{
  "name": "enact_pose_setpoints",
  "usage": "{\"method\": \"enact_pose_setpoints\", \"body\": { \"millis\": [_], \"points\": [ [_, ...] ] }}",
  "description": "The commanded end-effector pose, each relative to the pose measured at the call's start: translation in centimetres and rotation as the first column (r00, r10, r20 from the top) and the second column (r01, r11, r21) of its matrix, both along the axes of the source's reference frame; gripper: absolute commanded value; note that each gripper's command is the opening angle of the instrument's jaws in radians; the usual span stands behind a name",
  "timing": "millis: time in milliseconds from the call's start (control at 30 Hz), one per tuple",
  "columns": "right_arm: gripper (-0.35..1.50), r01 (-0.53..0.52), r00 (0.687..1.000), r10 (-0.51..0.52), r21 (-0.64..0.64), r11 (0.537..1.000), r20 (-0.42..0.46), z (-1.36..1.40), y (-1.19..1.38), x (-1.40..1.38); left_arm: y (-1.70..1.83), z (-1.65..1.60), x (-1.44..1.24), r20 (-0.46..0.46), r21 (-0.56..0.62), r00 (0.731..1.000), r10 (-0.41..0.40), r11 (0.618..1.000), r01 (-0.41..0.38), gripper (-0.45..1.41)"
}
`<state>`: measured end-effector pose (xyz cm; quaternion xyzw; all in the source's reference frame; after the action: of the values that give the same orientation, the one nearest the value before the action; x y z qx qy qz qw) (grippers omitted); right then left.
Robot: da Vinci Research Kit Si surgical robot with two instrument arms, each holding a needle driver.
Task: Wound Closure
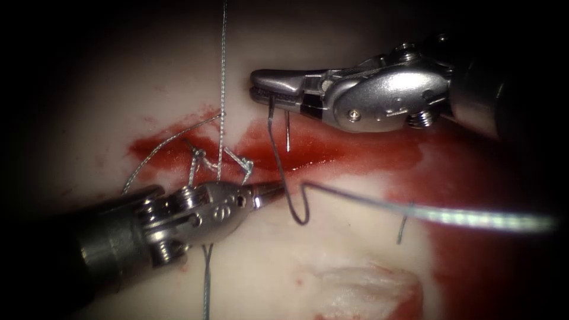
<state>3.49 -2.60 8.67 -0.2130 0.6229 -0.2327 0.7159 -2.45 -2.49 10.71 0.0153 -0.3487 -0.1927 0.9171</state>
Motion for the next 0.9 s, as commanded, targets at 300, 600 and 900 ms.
{"method": "enact_pose_setpoints", "body": {
  "millis": [300, 600, 900],
  "points": [
    [-0.35, 0.015, 1.000, -0.015, -0.005, 1.000, 0.009, 0.00, 0.07, 0.08, 0.12, -0.03, -0.06, 0.003, -0.006, 1.000, -0.002, 1.000, 0.002, -0.45],
    [-0.35, 0.032, 0.999, -0.032, -0.003, 0.999, 0.019, 0.03, 0.01, 0.08, 0.12, -0.02, -0.05, 0.004, -0.006, 1.000, -0.001, 1.000, 0.001, -0.45],
    [-0.35, -0.013, 1.000, 0.010, 0.080, 0.997, 0.030, 0.04, 0.03, 0.09, 0.09, -0.01, -0.05, 0.014, 0.009, 1.000, 0.016, 1.000, -0.016, -0.45]
  ]
}}
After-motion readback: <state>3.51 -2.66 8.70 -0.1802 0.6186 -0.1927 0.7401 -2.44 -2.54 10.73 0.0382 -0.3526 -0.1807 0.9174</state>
